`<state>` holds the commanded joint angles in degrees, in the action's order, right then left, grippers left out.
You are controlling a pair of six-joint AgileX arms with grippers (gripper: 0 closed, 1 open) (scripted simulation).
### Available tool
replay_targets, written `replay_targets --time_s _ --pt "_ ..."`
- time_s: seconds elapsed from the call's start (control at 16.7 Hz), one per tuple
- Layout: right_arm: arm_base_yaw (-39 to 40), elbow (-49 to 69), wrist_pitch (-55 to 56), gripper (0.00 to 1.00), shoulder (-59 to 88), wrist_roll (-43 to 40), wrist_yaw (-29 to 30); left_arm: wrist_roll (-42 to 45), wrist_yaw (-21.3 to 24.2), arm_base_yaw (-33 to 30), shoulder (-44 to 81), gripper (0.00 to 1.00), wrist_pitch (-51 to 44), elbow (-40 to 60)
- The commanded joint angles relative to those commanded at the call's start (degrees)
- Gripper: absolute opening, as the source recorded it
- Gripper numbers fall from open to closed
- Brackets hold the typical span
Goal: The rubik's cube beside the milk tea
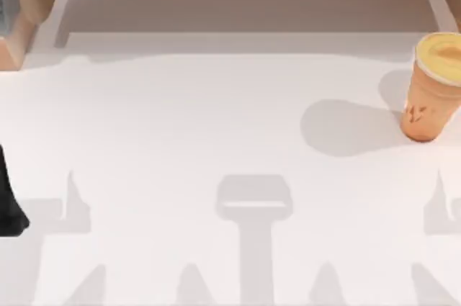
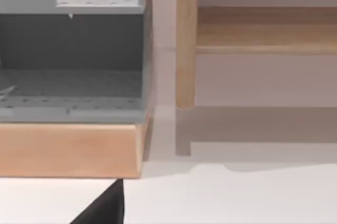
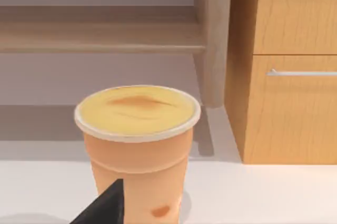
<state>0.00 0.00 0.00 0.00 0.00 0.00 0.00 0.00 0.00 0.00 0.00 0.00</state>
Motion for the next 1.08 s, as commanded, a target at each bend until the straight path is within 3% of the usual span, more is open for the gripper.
replay_targets --time_s 0.24,0.48,1.08 --pt "0.8 1.7 0.0 1.00 1.8 0.0 0.8 0.0 0.0 0.0 0.0 1.00 0.0 0.0" --pt "5.0 12.4 0.3 1.00 12.6 0.2 5.4 0.0 0.0 0.0 0.0 1.00 0.0 0.0" --pt "23.4 68.3 1.4 1.00 69.9 0.8 24.7 0.0 0.0 0.0 0.0 1.00 0.0 0.0"
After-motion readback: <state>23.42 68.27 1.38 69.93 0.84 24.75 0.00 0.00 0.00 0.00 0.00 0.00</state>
